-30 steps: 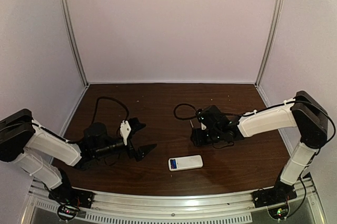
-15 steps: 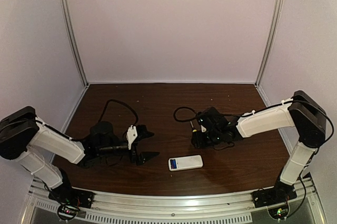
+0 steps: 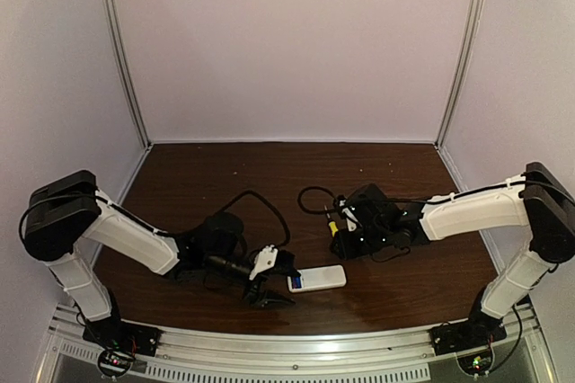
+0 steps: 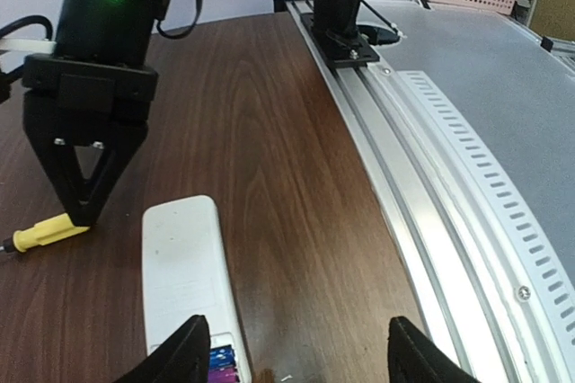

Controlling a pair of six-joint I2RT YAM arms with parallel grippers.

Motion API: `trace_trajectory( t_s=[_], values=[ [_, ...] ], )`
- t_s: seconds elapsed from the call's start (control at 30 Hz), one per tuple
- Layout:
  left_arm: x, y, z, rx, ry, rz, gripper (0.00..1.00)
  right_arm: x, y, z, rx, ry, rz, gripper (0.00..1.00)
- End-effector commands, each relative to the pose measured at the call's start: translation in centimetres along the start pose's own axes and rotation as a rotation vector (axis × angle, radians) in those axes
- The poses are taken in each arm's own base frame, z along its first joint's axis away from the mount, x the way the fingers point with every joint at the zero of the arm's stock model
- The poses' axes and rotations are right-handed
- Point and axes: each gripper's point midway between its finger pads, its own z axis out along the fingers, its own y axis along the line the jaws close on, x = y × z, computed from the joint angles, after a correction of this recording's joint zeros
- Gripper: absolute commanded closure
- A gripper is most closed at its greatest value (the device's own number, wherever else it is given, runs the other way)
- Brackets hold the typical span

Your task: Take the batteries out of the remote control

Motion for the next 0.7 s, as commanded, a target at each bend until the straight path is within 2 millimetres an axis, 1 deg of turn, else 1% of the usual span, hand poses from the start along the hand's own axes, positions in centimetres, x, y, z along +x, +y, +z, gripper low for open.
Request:
trace_trajectory(
  t_s=[0.0, 0.07, 0.13, 0.23, 0.33, 0.4, 0.57, 0.67],
  values=[
    [1.7, -1.6, 1.2, 0.114, 0.071, -0.015, 0.31, 1.4, 0.7, 1.0, -0.032, 0.042, -0.014, 0.70],
    [2.7, -1.9, 1.8, 0.150, 0.107, -0.038, 0.31, 1.4, 1.0, 1.4, -0.041, 0.049, -0.015, 0.73],
    [3.7, -2.2, 2.4, 0.186, 0.140, -0.063, 0.33, 1.5, 1.3, 1.7, -0.047, 0.055, -0.019, 0.79],
    [4.8, -2.1, 3.2, 0.209, 0.181, -0.092, 0.37, 1.9, 1.6, 2.2, -0.051, 0.070, -0.027, 0.86],
    [5.6, -1.9, 3.9, 0.219, 0.212, -0.112, 0.39, 2.6, 1.4, 2.5, -0.046, 0.090, -0.031, 0.88],
    [5.9, -1.5, 4.2, 0.202, 0.224, -0.115, 0.38, 2.9, 1.3, 2.6, -0.044, 0.097, -0.032, 0.88],
    [6.8, -0.4, 4.3, 0.140, 0.266, -0.120, 0.39, 3.7, 1.4, 2.4, -0.050, 0.122, -0.039, 0.89],
    [7.1, 0.5, 4.3, 0.092, 0.287, -0.116, 0.41, 4.4, 1.8, 2.2, -0.068, 0.143, -0.046, 0.89]
  ],
)
